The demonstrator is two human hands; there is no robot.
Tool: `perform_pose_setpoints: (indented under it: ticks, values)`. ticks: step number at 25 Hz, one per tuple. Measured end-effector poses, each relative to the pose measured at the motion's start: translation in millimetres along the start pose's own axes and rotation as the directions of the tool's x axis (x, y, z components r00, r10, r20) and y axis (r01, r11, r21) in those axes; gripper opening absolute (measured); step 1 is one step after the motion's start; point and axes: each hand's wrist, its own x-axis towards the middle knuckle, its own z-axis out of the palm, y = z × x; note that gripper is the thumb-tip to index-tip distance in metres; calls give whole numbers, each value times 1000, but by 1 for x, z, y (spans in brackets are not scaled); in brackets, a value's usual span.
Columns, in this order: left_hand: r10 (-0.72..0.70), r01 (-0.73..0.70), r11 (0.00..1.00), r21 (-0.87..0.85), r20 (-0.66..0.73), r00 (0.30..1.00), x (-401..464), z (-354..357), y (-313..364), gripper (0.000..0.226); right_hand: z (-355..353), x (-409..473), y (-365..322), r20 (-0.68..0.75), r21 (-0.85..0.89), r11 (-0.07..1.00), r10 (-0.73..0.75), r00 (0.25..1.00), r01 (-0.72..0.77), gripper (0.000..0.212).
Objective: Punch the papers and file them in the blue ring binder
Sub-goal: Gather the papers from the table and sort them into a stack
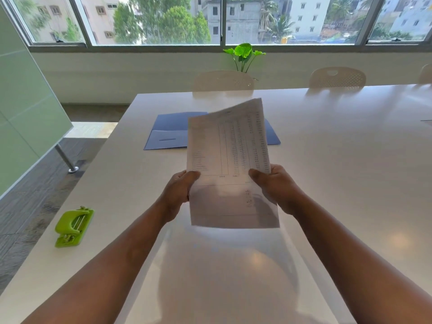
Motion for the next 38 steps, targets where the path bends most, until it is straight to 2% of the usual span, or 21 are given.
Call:
perform_pose_setpoints:
  ticks: [1, 3, 6, 8, 11, 13, 16, 19, 23, 28, 31, 38]
  values:
    - [-31, 32, 999, -24, 17, 999, 3, -3, 1, 31, -3, -1, -1, 32, 15, 998, 57, 998, -58, 17]
    - [-77, 84, 976, -200, 44, 996, 10, -9, 4, 37, -6, -4, 1, 93, 101, 981, 156, 983, -165, 15]
    - [-91, 127, 868, -479, 98, 991, 16, -12, 17, 49, -3, -9, 9, 176, 207, 937, 248, 953, -282, 20]
    - [-59, 105, 819, -564, 100, 993, 19, -12, 28, 57, 1, -12, 12, 231, 213, 918, 284, 931, -333, 27]
    - [2, -8, 763, -646, -10, 1000, 22, -14, 33, 49, 4, -14, 16, 310, 216, 899, 306, 900, -380, 45]
    - [10, -52, 737, -674, -66, 998, 25, -16, 30, 46, 5, -16, 18, 318, 208, 902, 303, 898, -378, 47]
    - [-16, -61, 732, -679, -106, 994, 29, -16, 24, 56, 5, -19, 18, 301, 213, 903, 303, 904, -373, 35]
    - [-6, -74, 725, -685, -114, 993, 29, -16, 27, 66, 5, -19, 18, 312, 213, 901, 304, 900, -378, 50]
    - [-10, -80, 736, -672, -129, 992, 30, -16, 27, 49, 6, -20, 20, 321, 218, 900, 299, 899, -377, 57]
    - [-32, -41, 702, -711, -89, 996, 31, -18, 26, 33, 3, -16, 24, 340, 191, 898, 319, 885, -397, 62]
    - [-18, -27, 665, -747, -52, 998, 35, -22, 24, 28, 1, -12, 25, 300, 234, 896, 303, 905, -378, 51]
    - [17, 19, 630, -776, 39, 999, 34, -20, 28, 33, 0, -11, 22, 306, 214, 927, 234, 923, -306, 44]
